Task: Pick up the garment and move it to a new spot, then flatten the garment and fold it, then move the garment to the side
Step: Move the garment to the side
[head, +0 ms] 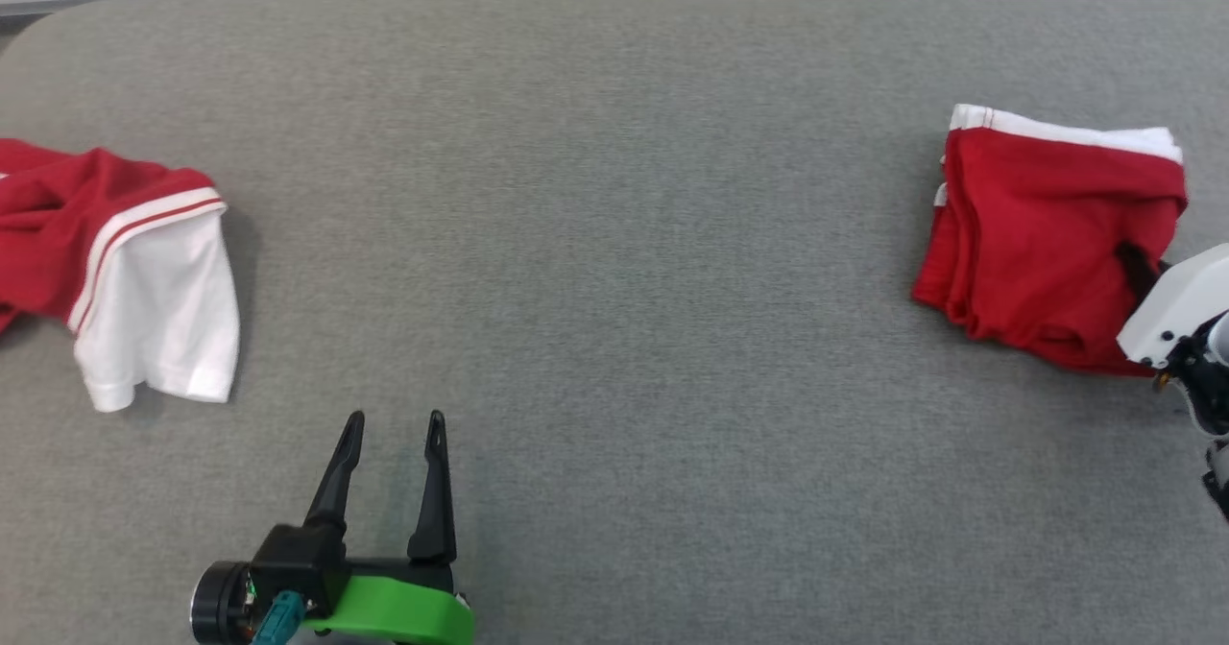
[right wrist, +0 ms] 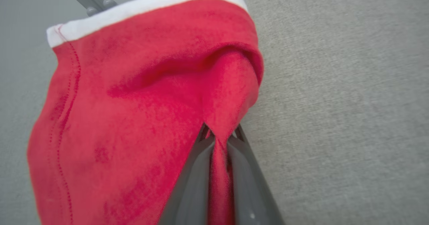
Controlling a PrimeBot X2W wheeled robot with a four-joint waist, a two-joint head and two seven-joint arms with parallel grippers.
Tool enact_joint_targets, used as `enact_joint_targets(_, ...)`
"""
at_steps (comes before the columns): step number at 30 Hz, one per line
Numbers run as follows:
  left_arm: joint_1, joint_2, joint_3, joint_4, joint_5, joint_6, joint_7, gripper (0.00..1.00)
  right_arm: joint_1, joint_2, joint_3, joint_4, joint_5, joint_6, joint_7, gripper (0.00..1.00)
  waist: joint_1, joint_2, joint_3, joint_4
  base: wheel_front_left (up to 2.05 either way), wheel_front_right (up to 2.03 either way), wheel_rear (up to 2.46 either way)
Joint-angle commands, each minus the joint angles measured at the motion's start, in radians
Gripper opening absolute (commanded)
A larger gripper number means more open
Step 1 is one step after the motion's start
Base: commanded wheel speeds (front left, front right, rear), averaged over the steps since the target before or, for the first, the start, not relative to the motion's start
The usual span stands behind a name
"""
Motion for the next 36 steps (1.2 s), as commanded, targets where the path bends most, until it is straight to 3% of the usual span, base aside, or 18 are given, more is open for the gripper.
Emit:
enact_joint_targets(1,-0.037,0.003,-0.001,0.0,0.011,-0.011,0.0,1.0,-0.021,-0.026,-0.008,-0.006,-0.007,-0.002,-0.014,0.0,0.0,0.0,0.091,-0.164,0.0,0.0,0.0)
enact_joint_targets(7,-0.113,0.004,0.003,0.009,0.056,-0.045,0.0,1.0,-0.093,-0.118,-0.049,0.023,-0.054,-0.001,-0.058,0.0,0.0,0.0,0.187,-0.203,0.0,0.0,0.0)
enact_joint_targets(16,-0.123,0.003,0.024,0.02,0.081,-0.062,0.0,1.0,-0.262,-0.215,-0.096,0.142,-0.211,-0.001,-0.065,0.0,0.0,0.0,0.251,-0.12,0.0,0.0,0.0)
enact_joint_targets(17,-0.118,0.004,0.026,0.019,0.08,-0.061,0.0,1.0,-0.274,-0.224,-0.097,0.157,-0.236,-0.001,-0.069,0.05,0.0,0.0,0.253,-0.113,0.0,0.0,0.0)
enact_joint_targets(18,-0.111,0.003,0.026,0.018,0.079,-0.061,0.0,1.0,-0.287,-0.233,-0.091,0.168,-0.265,-0.001,-0.081,0.47,0.0,0.0,0.252,-0.103,0.0,0.0,0.0)
enact_joint_targets(19,-0.103,0.003,0.026,0.019,0.078,-0.061,0.0,1.0,-0.301,-0.242,-0.093,0.175,-0.285,-0.001,-0.097,1.0,0.0,0.0,0.251,-0.096,0.0,0.0,0.0)
enact_joint_targets(27,-0.085,0.003,0.035,0.002,0.054,-0.04,0.001,1.0,-0.375,-0.273,-0.127,0.217,-0.49,-0.001,-0.284,1.0,0.0,0.0,0.237,-0.096,0.0,0.0,0.0)
enact_joint_targets(32,-0.071,0.003,0.04,0.012,0.031,-0.031,0.0,1.0,-0.304,-0.225,-0.135,0.171,-0.526,-0.001,-0.44,1.0,0.0,0.0,0.142,-0.098,0.0,0.0,0.0)
enact_joint_targets(36,-0.029,0.003,0.052,0.03,0.012,-0.029,0.0,1.0,-0.174,-0.166,-0.138,0.053,-0.527,-0.001,-0.5,1.0,0.0,0.0,0.017,-0.095,0.0,0.0,0.0)
